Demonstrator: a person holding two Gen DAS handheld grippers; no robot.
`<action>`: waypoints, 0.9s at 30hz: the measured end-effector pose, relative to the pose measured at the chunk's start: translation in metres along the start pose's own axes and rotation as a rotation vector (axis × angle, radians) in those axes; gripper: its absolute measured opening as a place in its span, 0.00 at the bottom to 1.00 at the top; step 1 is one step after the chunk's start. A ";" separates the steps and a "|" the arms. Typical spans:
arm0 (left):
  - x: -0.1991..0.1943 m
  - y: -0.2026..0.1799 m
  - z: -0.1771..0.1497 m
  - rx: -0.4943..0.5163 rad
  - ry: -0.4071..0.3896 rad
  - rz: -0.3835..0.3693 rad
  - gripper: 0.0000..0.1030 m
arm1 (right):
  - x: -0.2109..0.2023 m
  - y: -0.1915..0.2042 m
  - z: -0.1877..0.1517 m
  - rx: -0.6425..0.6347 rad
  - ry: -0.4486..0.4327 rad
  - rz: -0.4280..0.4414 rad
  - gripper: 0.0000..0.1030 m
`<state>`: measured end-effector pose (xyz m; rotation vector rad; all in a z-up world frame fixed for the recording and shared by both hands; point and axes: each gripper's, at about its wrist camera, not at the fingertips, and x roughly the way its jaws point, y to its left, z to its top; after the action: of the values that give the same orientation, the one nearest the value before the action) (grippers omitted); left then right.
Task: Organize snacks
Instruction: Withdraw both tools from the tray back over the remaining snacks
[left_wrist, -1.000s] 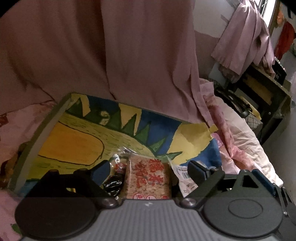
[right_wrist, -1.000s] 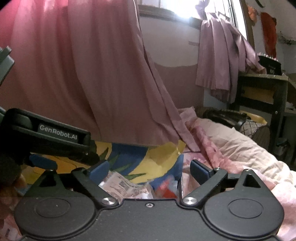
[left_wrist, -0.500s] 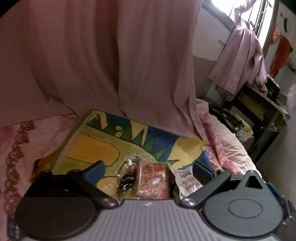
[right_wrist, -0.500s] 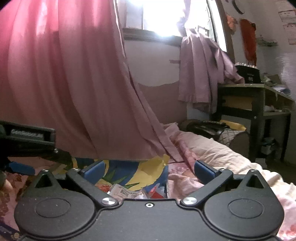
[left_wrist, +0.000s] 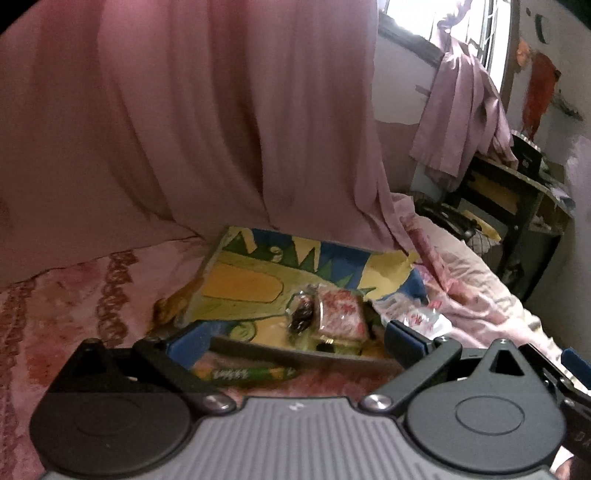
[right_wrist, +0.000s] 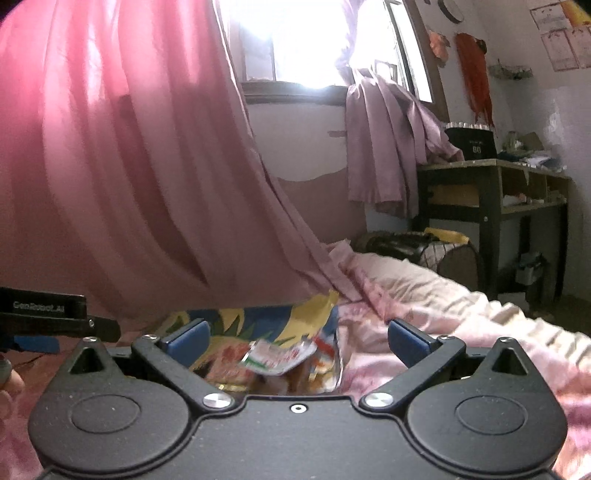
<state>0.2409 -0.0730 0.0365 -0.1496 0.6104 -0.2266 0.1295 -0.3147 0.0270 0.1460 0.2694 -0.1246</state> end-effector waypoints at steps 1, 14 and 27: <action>-0.005 0.002 -0.004 0.013 0.003 0.000 1.00 | -0.006 0.002 -0.002 0.000 0.007 0.002 0.99; -0.061 0.028 -0.048 0.115 0.019 -0.007 1.00 | -0.063 0.025 -0.027 0.038 0.077 -0.014 0.99; -0.086 0.052 -0.092 0.162 0.065 -0.019 1.00 | -0.093 0.056 -0.055 0.004 0.191 -0.033 0.99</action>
<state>0.1277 -0.0072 -0.0011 0.0083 0.6531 -0.2993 0.0341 -0.2417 0.0069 0.1581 0.4622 -0.1443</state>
